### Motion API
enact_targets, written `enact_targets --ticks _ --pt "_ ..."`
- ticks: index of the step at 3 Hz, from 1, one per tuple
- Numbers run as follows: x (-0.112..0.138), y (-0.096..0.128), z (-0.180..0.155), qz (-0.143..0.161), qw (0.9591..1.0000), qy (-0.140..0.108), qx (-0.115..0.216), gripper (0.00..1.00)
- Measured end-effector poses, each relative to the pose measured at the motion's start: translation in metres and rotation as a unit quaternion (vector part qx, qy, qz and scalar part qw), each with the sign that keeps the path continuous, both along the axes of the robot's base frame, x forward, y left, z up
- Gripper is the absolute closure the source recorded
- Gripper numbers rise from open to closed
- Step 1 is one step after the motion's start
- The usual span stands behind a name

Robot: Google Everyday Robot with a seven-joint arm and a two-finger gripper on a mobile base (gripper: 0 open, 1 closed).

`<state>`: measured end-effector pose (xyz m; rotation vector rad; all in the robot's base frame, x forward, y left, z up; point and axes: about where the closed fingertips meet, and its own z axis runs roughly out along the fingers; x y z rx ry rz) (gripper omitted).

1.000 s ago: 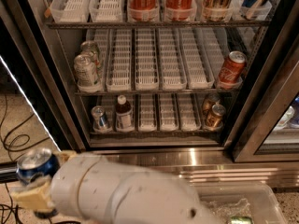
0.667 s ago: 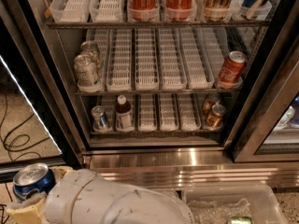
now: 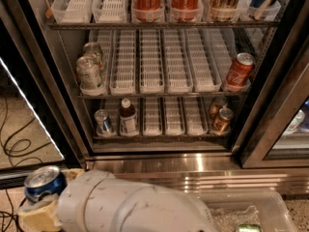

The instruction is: Pick pepsi can from middle shelf of fridge

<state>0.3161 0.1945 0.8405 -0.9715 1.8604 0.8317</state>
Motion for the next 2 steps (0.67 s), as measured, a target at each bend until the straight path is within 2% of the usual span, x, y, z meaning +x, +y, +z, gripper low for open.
enact_targets --ticks 1,2 --pt "0.012 -0.027 0.01 -0.018 0.9991 0.002 -0.037 1.0" --pt "0.027 -0.049 0.022 -0.044 0.9969 -0.017 -0.063 1.0"
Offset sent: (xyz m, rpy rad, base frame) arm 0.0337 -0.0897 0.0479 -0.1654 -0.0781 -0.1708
